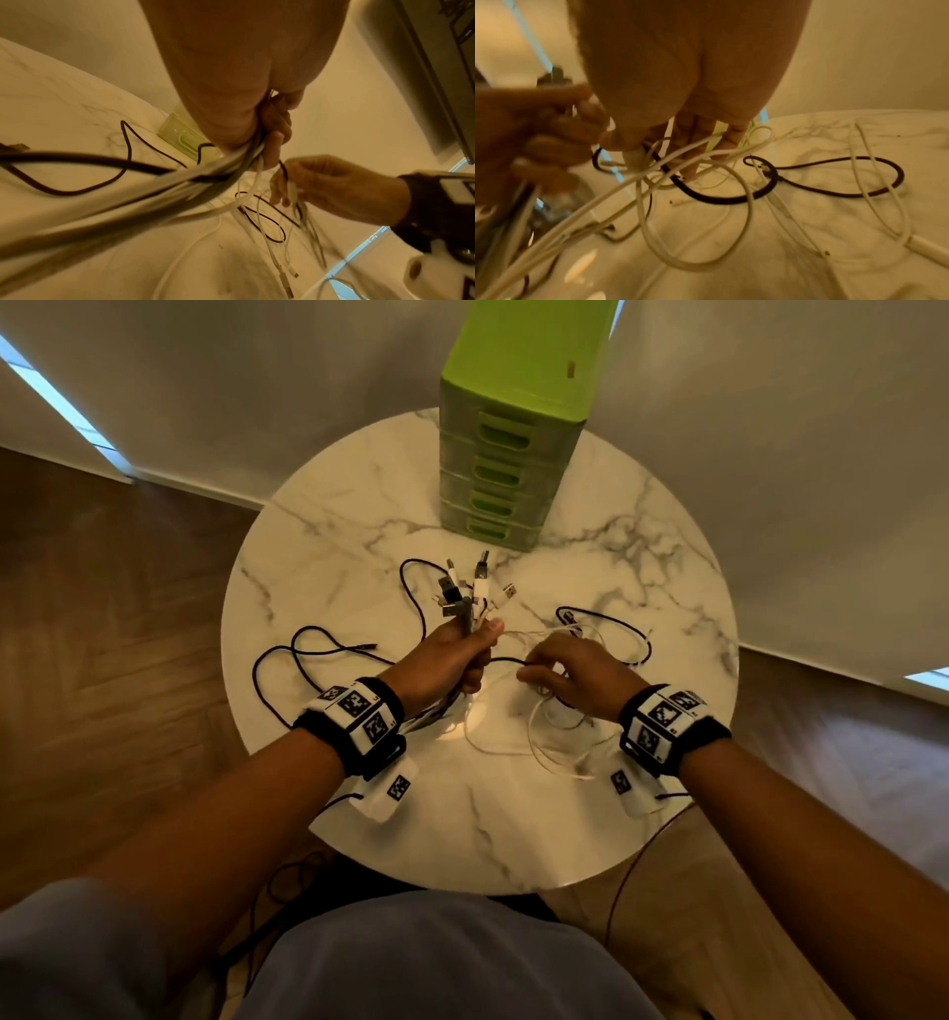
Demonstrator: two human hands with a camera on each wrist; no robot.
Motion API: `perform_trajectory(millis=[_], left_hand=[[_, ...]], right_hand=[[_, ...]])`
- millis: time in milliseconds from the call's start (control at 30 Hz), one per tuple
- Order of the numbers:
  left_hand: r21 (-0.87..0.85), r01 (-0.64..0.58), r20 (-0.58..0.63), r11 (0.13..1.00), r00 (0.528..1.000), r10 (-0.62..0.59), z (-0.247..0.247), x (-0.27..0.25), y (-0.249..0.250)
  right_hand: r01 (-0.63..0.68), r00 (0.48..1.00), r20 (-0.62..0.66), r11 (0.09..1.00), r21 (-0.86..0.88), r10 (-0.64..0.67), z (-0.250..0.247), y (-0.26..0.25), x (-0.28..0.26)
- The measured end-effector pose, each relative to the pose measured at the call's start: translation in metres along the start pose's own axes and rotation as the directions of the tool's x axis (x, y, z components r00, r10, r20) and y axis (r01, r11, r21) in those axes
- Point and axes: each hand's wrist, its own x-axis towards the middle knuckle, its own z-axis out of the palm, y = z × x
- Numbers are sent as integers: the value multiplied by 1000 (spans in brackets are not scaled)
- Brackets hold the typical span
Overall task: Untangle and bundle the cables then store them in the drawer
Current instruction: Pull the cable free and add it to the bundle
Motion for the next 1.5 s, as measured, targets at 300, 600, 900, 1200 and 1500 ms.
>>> perform_trajectory(millis=[300, 600, 900, 1200, 1500], left_hand=[[224, -91, 46, 970, 996, 83, 3, -8, 3], [318, -121, 45, 940, 993, 112, 2, -6, 4], [345, -128, -161, 930, 968, 193, -25, 5, 19], [-64, -124, -212, 990, 971, 108, -34, 1, 25], [-259, -178, -256, 949, 960, 111, -46, -4, 40]], right_hand=[[-87, 989, -82, 932, 351, 124, -10, -19, 0], [-126, 977, -66, 804, 582, 201, -7, -28, -4], [-222, 935, -326, 948, -230, 141, -3, 3, -11], [-44, 962, -241, 939, 340, 132, 11, -60, 12], [-56, 927, -324, 922, 382, 190, 19, -60, 23]])
